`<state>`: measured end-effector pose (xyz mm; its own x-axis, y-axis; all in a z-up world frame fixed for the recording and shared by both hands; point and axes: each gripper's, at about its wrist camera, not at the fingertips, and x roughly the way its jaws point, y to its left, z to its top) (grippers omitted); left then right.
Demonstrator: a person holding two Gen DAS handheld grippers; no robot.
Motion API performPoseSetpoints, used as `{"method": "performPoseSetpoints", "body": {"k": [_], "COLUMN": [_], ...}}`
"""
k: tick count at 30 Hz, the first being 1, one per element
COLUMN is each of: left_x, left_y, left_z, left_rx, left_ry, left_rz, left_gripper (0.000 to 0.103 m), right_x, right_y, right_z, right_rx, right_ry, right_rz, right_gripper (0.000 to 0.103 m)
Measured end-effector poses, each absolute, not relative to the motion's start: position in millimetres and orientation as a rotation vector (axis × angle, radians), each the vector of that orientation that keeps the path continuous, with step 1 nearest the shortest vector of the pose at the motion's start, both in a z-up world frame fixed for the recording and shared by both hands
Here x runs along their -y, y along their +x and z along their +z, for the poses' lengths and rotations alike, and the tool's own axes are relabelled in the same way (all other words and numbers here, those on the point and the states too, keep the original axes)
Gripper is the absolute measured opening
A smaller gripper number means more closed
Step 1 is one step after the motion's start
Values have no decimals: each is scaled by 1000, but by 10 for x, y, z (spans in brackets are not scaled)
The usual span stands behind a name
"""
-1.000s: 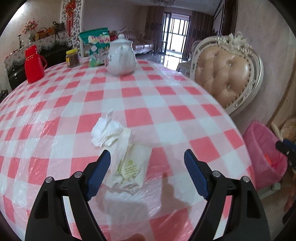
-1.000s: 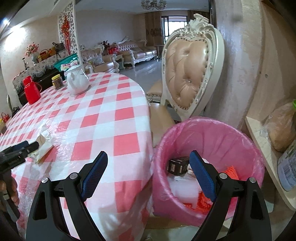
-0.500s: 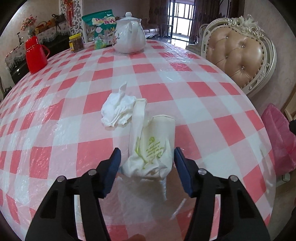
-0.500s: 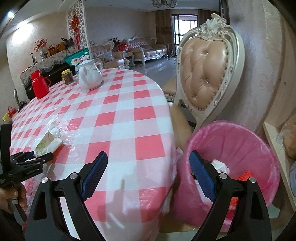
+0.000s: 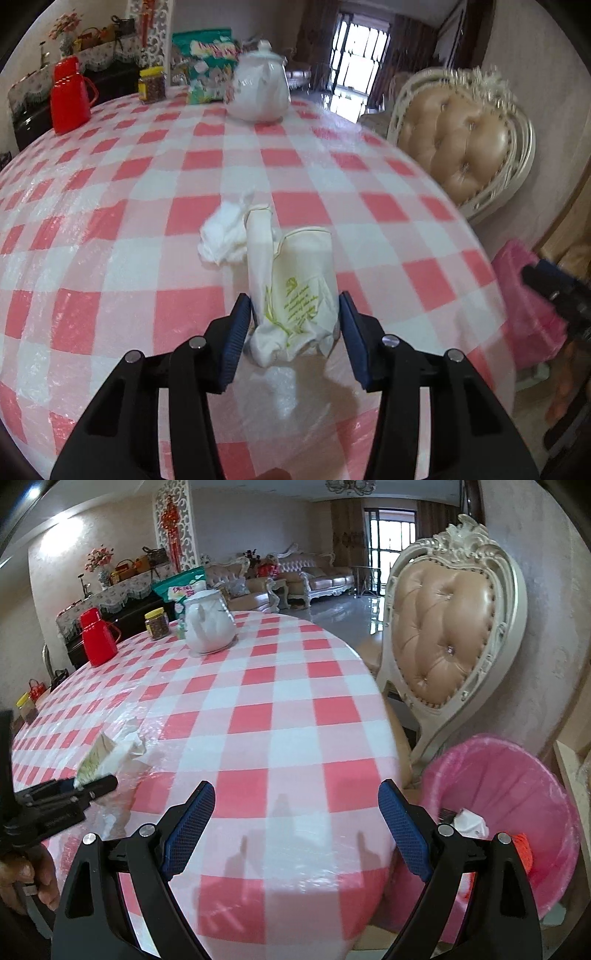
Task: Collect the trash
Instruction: 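Grasp the white paper cup with the left tool while the right tool grasps a white tissue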
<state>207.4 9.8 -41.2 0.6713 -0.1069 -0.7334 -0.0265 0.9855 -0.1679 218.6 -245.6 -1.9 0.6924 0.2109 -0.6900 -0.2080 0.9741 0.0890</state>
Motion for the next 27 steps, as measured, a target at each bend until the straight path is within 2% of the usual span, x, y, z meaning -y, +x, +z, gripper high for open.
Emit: {"method": "performPoseSetpoints", "body": {"k": [27], "left_x": [-1300], "left_y": [1847], "left_z": [-197], "left_rx": [-661], "left_ry": [-405], "left_rz": [245], "left_gripper": [47], "right_x": [589], "right_y": [2765], "right_z": [-196], "right_rx": [-818], "right_ry": [-62], "right_rz": [467], "right_gripper": [85]}}
